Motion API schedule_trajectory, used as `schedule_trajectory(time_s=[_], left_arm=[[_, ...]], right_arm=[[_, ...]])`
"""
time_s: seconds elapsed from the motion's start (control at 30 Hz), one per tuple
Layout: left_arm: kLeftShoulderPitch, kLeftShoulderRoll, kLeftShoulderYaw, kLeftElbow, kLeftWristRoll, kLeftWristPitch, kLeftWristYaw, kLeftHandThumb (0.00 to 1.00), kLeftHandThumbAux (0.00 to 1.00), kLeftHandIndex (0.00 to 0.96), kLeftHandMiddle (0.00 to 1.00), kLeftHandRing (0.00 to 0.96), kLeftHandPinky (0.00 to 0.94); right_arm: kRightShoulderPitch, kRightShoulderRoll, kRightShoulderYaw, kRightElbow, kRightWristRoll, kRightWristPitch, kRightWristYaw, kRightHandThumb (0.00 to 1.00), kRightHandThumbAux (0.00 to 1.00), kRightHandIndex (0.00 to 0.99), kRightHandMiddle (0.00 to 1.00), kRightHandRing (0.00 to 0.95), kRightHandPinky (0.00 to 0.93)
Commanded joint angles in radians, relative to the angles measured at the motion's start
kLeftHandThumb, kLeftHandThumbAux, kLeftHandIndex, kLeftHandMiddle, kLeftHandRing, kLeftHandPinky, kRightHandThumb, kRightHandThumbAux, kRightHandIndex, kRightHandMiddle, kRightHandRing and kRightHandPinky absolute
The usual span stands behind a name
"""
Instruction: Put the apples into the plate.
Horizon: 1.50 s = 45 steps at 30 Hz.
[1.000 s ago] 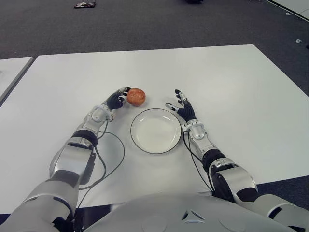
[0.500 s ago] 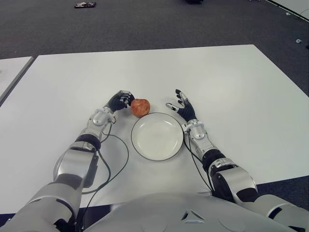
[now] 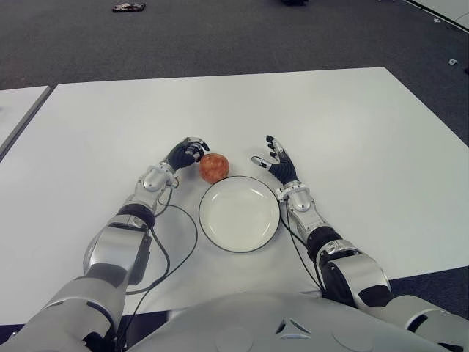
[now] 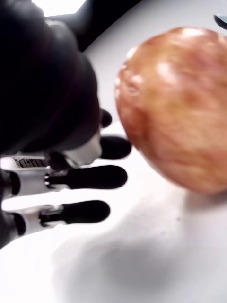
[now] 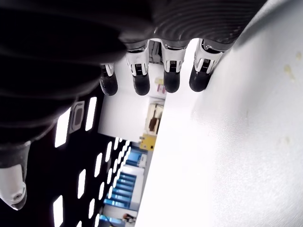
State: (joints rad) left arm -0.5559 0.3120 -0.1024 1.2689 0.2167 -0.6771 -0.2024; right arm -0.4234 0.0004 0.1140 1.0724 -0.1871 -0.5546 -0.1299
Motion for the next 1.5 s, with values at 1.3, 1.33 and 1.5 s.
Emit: schedule_trajectory(time_s=[1.3,1.33,1.5], left_arm=[[-0.007,0.01,0.113,0.01,-0.139,0.135,-0.295,0.64,0.237,0.067,0.04,0.039,0.106],[-0.008,0.012,0.123,0.008,-0.154,0.143,-0.331,0.619,0.223,0.043,0.025,0.025,0.086],[-0.019,0.026,0.178,0.007,-0.237,0.217,-0.523,0.547,0.168,0.007,0.004,0.004,0.022]], right_arm=[[0.028,0.005,0.013,0.044,-0.017,0.051,0.015,0.058,0.536,0.0,0.0,0.0,0.006],[0.029,0.005,0.014,0.043,-0.017,0.051,0.014,0.058,0.536,0.0,0.0,0.0,0.005],[0.029,0.004,0.015,0.042,-0.018,0.047,0.017,0.056,0.536,0.0,0.0,0.0,0.006]])
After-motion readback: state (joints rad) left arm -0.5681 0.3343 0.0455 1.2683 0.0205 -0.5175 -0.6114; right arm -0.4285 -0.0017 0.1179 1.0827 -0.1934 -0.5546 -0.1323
